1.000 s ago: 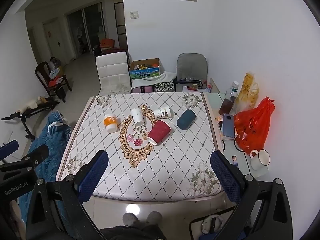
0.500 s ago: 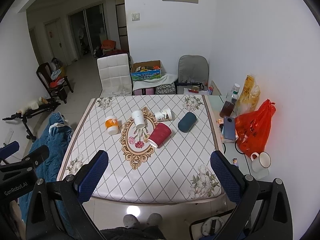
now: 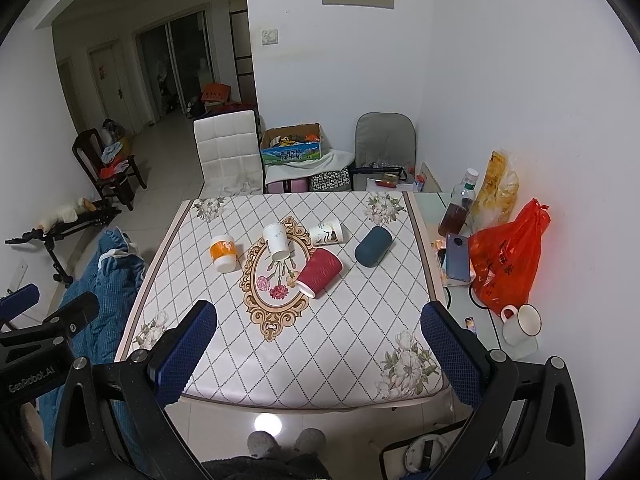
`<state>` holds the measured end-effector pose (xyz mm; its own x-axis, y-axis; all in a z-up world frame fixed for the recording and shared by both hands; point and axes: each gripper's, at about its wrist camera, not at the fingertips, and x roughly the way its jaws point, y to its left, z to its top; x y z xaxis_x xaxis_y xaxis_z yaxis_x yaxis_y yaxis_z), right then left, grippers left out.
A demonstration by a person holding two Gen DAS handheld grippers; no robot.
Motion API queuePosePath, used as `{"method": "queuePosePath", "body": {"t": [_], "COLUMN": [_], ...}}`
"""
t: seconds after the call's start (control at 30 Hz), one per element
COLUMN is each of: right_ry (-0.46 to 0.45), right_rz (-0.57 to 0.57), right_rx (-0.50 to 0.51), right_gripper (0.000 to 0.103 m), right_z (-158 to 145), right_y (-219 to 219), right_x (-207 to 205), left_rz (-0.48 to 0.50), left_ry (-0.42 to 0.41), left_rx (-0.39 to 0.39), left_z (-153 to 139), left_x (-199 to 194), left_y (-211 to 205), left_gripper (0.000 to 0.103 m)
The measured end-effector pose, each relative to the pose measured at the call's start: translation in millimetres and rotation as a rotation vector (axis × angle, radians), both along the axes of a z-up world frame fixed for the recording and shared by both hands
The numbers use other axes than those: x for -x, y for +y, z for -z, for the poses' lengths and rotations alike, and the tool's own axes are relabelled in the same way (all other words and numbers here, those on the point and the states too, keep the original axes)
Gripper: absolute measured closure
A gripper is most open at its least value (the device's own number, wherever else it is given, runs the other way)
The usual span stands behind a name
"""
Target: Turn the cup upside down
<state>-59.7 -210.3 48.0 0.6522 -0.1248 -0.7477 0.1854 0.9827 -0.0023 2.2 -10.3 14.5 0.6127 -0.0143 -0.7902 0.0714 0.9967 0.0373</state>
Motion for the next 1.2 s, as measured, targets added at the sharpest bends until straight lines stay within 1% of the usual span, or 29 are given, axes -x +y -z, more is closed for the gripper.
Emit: {"method": "queuePosePath", "body": {"t": [0.43,1.2], "right_ry": [-0.012,-0.012], "right_rz": [0.005,0.0], "right_rx": [0.007,0.002], "right_gripper": [0.0,0.0], "right_z": [-10,-12], "right_y": [-2,-3], "right_x": [4,4], "left_rz": [-0.002,-0.002], "left_ry": [0.0,-0.001], "left_rx": [0.006,0.01], "left_z": [-1,-1], "left_x": [2,4], "left_y": [-3,-3], "left_gripper": [0.0,0.0]}}
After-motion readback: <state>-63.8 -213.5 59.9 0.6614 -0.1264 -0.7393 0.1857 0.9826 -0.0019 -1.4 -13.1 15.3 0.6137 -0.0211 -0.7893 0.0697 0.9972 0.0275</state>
